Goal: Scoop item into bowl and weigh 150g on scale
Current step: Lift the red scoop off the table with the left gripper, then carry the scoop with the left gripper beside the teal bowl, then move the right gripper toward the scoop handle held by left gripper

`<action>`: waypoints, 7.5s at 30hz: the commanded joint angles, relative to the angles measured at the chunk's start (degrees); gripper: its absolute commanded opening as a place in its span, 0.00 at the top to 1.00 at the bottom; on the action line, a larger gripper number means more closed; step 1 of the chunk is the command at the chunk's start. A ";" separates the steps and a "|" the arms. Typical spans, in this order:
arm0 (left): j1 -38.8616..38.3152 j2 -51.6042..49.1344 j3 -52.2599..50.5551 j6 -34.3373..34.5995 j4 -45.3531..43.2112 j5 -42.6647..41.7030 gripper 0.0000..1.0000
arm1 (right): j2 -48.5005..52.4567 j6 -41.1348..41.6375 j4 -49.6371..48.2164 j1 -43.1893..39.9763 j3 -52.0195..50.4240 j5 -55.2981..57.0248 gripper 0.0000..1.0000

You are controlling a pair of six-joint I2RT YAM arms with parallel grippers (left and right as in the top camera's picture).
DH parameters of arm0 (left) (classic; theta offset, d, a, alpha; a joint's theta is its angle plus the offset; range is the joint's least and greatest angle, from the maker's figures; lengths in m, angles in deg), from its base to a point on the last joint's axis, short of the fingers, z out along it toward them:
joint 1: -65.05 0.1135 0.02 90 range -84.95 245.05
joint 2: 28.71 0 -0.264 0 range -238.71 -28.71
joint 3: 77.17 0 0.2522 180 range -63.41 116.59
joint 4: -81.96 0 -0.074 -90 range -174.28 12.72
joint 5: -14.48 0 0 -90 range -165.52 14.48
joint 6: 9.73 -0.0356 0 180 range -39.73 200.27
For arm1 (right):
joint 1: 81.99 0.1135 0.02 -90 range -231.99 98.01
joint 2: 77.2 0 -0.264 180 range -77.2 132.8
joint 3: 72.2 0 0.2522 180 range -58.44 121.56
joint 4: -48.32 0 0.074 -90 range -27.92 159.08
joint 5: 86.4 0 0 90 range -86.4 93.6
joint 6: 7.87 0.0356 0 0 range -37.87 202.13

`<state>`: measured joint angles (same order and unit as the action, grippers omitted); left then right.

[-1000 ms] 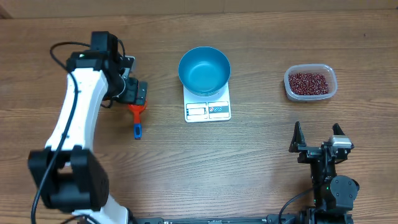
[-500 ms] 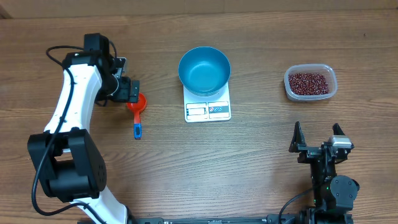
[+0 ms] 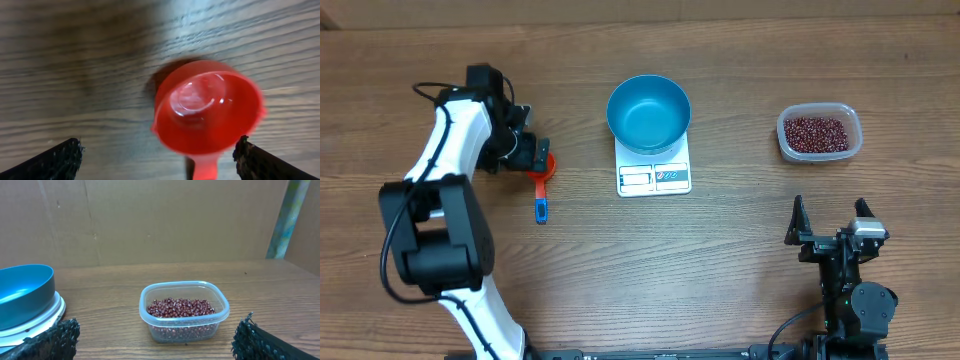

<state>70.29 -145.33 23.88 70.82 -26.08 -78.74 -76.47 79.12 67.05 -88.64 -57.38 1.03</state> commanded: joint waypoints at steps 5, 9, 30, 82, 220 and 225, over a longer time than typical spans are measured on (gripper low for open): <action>0.00 -1.90 -0.52 -1.29 -2.51 -0.70 0.00 | -0.57 -0.09 -0.28 0.33 -0.59 0.35 0.00; 0.00 -1.90 -0.50 -1.27 -3.69 -0.68 0.01 | -0.57 -0.09 -0.28 0.33 -0.59 0.35 0.00; 0.00 -5.20 -0.52 -1.29 -6.23 -0.66 0.00 | -0.57 -0.09 -0.28 0.33 -0.59 0.35 0.00; -0.04 -5.18 32.37 2.34 17.22 -10.43 0.96 | -0.57 -0.09 -0.28 0.33 -0.59 0.35 0.00; -24.68 -5.09 42.10 46.29 28.02 -7.19 0.96 | 67.71 46.36 20.96 0.33 49.53 -45.11 0.00; -27.93 -5.09 42.10 53.16 27.30 -7.48 0.96 | 67.76 46.25 19.02 0.35 49.53 -45.13 0.00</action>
<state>44.06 -150.58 64.58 117.66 1.74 -85.21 -8.37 124.37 87.03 -88.64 -9.67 -42.85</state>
